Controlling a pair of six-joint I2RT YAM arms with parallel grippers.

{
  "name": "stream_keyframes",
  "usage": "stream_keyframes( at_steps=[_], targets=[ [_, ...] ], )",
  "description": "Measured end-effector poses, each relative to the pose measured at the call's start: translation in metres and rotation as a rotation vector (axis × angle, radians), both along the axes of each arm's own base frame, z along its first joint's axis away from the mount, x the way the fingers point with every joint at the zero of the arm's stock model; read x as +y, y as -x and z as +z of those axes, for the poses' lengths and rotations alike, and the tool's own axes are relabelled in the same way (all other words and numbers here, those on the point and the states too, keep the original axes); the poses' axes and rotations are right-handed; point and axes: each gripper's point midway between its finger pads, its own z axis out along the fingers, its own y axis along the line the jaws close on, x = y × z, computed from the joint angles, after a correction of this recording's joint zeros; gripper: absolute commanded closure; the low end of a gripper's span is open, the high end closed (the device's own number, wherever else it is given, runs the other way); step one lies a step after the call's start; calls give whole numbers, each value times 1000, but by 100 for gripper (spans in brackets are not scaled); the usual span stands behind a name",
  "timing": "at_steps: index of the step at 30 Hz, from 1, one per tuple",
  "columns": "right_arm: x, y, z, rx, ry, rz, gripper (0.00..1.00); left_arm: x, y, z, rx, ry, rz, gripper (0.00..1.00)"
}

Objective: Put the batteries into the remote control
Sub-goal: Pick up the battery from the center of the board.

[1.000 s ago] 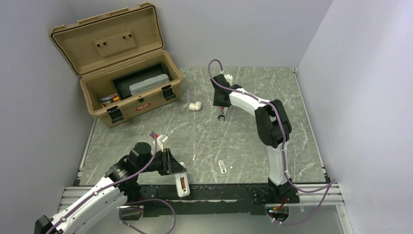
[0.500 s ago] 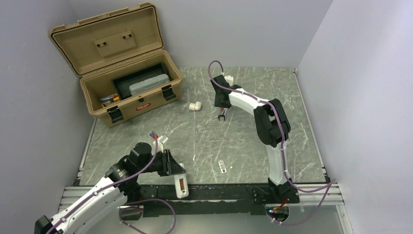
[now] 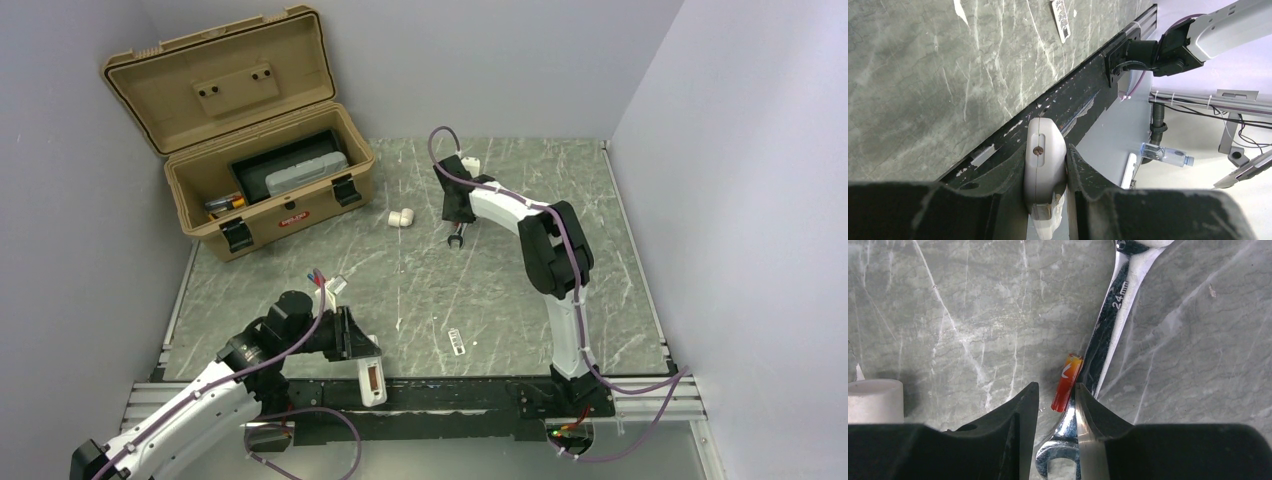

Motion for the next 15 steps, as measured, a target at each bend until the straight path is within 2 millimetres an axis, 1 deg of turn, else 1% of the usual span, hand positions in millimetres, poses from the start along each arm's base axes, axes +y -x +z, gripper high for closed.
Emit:
stream_keyframes(
  at_steps=[6,9,15],
  targets=[
    [3,-4,-1,-3,-4,7,69,1,0,1,-6,-6,-3,100],
    [6,-4,-8,10,-8,18,69,1,0,5,-16,-3,-5,100],
    [7,-5,-9,9,-6,30,73,1,0,5,-17,-5,-5,100]
  ],
)
